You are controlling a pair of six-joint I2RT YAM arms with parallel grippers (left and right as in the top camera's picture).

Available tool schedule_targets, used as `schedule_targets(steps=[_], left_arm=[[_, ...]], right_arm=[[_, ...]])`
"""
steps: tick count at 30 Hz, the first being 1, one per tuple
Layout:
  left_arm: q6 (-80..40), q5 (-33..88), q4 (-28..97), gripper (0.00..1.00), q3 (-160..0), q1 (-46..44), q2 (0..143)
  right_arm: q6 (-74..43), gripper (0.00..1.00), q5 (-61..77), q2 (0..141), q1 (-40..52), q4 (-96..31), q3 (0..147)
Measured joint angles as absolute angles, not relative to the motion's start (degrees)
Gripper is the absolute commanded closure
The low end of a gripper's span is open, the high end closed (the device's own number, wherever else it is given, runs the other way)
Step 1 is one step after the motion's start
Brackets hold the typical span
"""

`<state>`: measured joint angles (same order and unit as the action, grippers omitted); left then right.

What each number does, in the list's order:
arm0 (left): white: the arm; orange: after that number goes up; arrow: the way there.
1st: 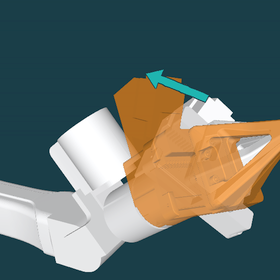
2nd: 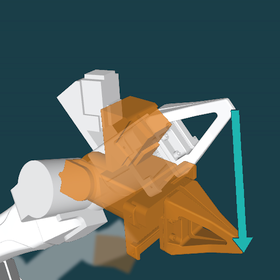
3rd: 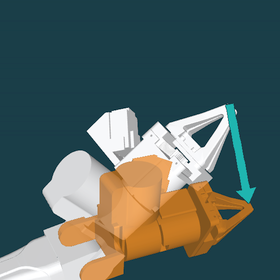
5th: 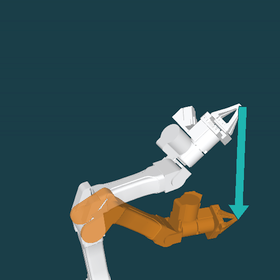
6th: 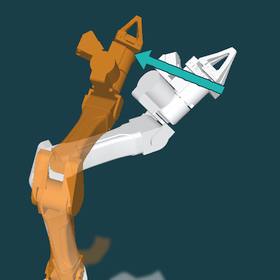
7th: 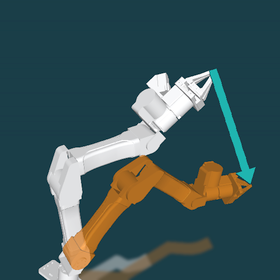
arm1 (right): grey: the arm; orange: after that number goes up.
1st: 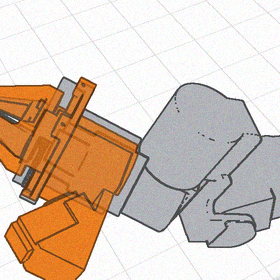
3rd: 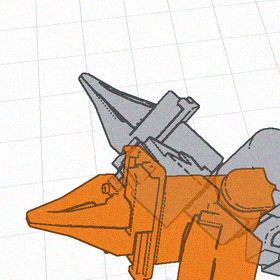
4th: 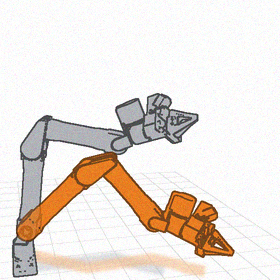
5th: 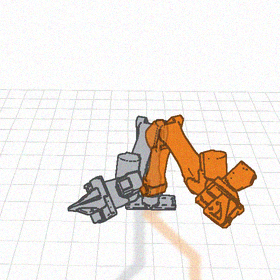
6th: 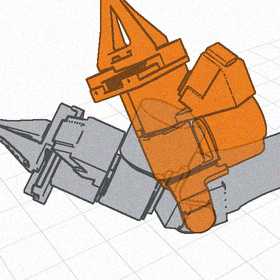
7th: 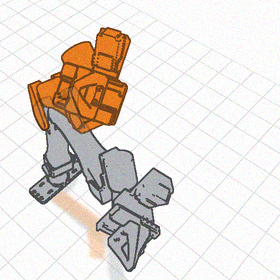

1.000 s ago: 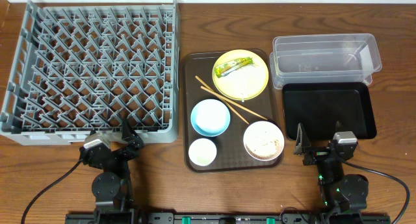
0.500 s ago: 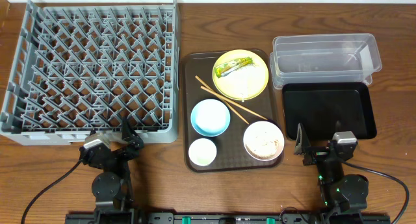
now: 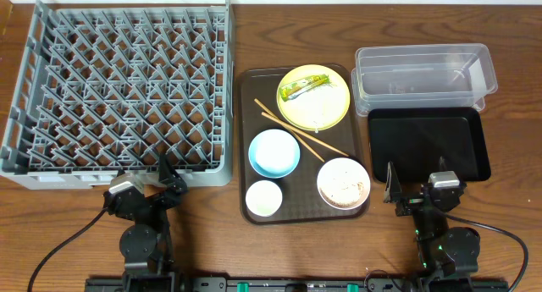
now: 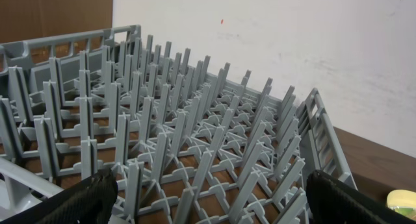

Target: Sort waste into correct bins and load items into the dishwasher

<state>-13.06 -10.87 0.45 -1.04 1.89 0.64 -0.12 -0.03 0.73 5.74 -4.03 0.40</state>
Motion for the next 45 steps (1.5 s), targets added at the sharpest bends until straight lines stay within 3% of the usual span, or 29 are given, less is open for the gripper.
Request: schedule_targets(steps=[13, 26, 35, 45], left_arm=[[-13.06, -10.87, 0.45, 0.07, -1.04, 1.89, 0.64], [-13.06, -10.87, 0.82, 0.07, -1.21, 1.89, 0.64], [-13.06, -10.87, 0.89, 0.07, -1.28, 1.89, 0.64], [-13.04, -10.9, 1.02, 0.07, -1.34, 1.89, 0.64]], right_arm=[[-1.28, 0.01, -1.69, 0.75, 5.74, 2.07, 0.4], [-0.89, 0.01, 6.81, 3.03, 5.74, 6.59, 4.62], [1.06, 0.01, 11.99, 21.76, 5.74, 3.16, 21.87], [2.15, 0.01, 21.67, 49.98, 5.74, -13.89, 51.07]])
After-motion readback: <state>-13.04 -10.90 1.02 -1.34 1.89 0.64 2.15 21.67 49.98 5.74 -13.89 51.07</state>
